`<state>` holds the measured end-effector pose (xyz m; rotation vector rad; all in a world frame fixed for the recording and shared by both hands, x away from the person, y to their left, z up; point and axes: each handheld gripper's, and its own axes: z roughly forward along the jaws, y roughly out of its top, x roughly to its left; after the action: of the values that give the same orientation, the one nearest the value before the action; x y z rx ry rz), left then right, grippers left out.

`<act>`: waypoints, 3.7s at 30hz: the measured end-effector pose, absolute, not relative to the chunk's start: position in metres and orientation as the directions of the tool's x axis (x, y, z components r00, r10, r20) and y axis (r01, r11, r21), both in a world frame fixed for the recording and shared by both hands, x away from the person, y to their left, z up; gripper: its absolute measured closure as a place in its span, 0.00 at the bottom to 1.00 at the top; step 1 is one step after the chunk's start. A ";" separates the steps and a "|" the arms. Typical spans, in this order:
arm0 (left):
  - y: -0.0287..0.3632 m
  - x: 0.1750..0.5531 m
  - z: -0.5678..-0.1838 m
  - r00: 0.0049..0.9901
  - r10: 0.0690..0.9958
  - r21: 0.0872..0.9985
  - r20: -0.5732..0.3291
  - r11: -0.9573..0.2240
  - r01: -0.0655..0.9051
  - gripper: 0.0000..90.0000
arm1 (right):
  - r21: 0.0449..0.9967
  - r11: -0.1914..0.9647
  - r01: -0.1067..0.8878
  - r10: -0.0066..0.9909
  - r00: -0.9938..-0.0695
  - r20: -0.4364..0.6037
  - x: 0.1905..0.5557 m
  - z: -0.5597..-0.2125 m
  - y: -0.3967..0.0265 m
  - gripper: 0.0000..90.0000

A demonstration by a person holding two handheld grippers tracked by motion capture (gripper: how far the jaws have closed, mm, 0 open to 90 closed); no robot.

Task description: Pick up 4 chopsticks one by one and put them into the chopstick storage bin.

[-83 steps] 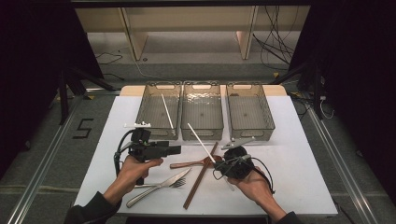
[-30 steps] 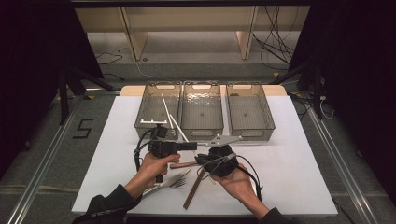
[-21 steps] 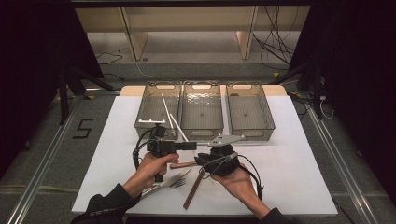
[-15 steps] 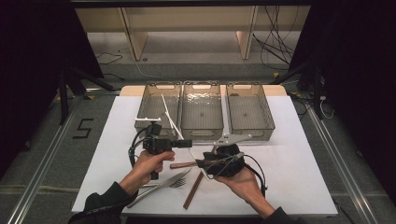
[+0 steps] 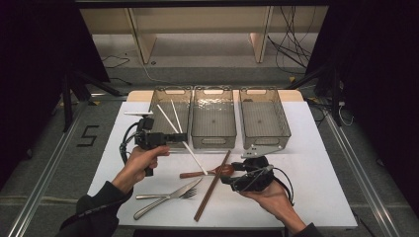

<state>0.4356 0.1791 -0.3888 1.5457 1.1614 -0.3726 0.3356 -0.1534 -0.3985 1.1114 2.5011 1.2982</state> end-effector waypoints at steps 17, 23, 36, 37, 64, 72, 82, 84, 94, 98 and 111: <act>0.226 0.490 -0.344 0.416 0.553 0.587 -0.722 0.170 0.792 0.93 | 0.733 0.375 0.567 0.655 -0.722 0.223 0.332 -0.403 -0.157 0.37; 0.234 0.507 -0.338 0.392 0.586 0.585 -0.709 0.178 0.791 0.93 | 0.733 0.372 0.570 0.646 -0.726 0.237 0.332 -0.403 -0.156 0.34; 0.240 0.535 -0.340 0.341 0.671 0.584 -0.659 0.169 0.794 0.93 | 0.743 0.381 0.550 0.628 -0.744 0.229 0.330 -0.402 -0.154 0.33; 0.239 0.536 -0.341 0.334 0.674 0.580 -0.660 0.173 0.796 0.93 | 0.742 0.381 0.551 0.628 -0.744 0.229 0.329 -0.402 -0.154 0.33; 0.221 0.553 -0.374 0.294 0.750 0.560 -0.593 0.122 0.819 0.93 | 0.745 0.386 0.544 0.619 -0.751 0.228 0.327 -0.402 -0.151 0.33; 0.213 0.556 -0.379 0.293 0.764 0.551 -0.576 0.098 0.829 0.92 | 0.746 0.386 0.544 0.617 -0.752 0.229 0.327 -0.401 -0.151 0.33; 0.209 0.557 -0.386 0.289 0.772 0.536 -0.566 0.078 0.841 0.92 | 0.743 0.390 0.544 0.614 -0.755 0.230 0.327 -0.402 -0.150 0.33; 0.209 0.558 -0.388 0.285 0.772 0.531 -0.568 0.080 0.843 0.92 | 0.743 0.389 0.544 0.615 -0.754 0.230 0.328 -0.402 -0.151 0.33; 0.207 0.560 -0.394 0.267 0.785 0.514 -0.560 0.076 0.854 0.92 | 0.744 0.388 0.543 0.615 -0.755 0.230 0.328 -0.402 -0.151 0.33; 0.205 0.560 -0.394 0.264 0.796 0.518 -0.545 0.072 0.852 0.90 | 0.743 0.389 0.545 0.615 -0.754 0.231 0.327 -0.402 -0.151 0.33; 0.200 0.560 -0.390 0.275 0.812 0.535 -0.514 0.053 0.843 0.72 | 0.741 0.394 0.543 0.611 -0.757 0.231 0.327 -0.402 -0.149 0.33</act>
<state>0.5598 0.1999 -0.3905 1.7361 1.5183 -0.0485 0.3267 -0.1494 -0.4019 1.0607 2.5561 1.3121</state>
